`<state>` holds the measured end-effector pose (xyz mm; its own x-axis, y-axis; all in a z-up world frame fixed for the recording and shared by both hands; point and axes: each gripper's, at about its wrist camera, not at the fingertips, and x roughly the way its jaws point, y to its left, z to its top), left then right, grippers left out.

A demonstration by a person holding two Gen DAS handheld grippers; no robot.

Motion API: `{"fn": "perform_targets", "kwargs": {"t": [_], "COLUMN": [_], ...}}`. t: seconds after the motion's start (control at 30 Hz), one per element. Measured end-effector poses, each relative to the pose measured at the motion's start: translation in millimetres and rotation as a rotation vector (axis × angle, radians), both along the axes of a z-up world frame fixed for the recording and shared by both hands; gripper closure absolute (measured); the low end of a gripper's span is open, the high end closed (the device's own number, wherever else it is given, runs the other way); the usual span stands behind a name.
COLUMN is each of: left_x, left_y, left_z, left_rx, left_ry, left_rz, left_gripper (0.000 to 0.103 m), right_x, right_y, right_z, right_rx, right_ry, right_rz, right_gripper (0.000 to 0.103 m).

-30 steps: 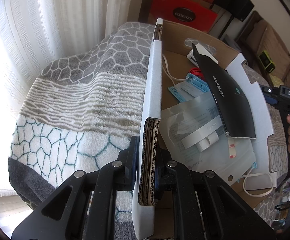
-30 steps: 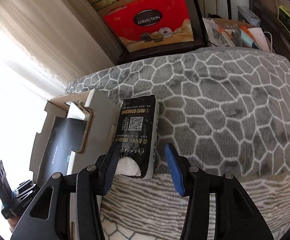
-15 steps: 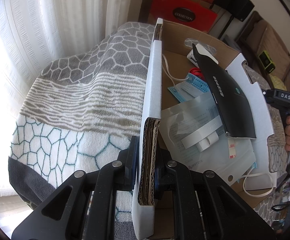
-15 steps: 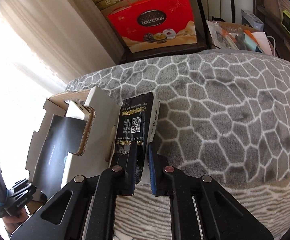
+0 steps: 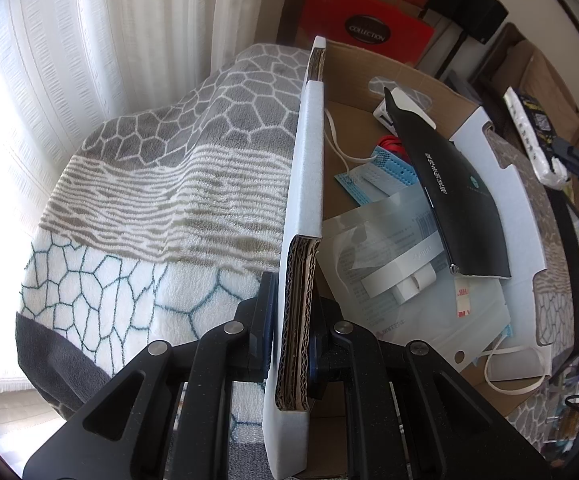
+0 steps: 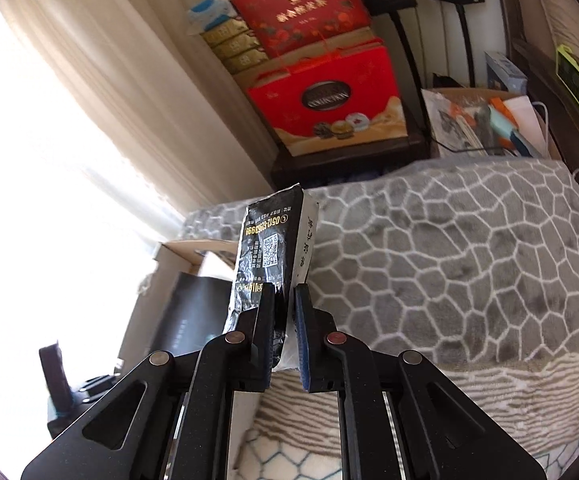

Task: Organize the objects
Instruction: 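Lower the black coffee packet into the box and release it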

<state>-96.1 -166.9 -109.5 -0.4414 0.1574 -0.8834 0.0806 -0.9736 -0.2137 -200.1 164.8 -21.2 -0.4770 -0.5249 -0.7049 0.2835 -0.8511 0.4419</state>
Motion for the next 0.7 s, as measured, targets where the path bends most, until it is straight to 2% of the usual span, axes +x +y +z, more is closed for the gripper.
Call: {"fn": "perform_targets", "kwargs": {"t": [0.17, 0.33, 0.7], "left_x": [0, 0, 2], "left_y": [-1, -1, 2], "left_z": [0, 0, 1], "left_rx": [0.0, 0.002, 0.01], "left_ry": [0.0, 0.0, 0.005], "left_rz": [0.001, 0.0, -0.001], "left_gripper": [0.092, 0.092, 0.092], "right_x": [5, 6, 2], "right_y": [-33, -78, -158], "right_z": [14, 10, -21], "right_rx": [-0.047, -0.055, 0.06], "right_ry": [-0.023, -0.068, -0.164], "right_rz": [0.072, 0.119, 0.125], "right_gripper": [0.095, 0.095, 0.094]}}
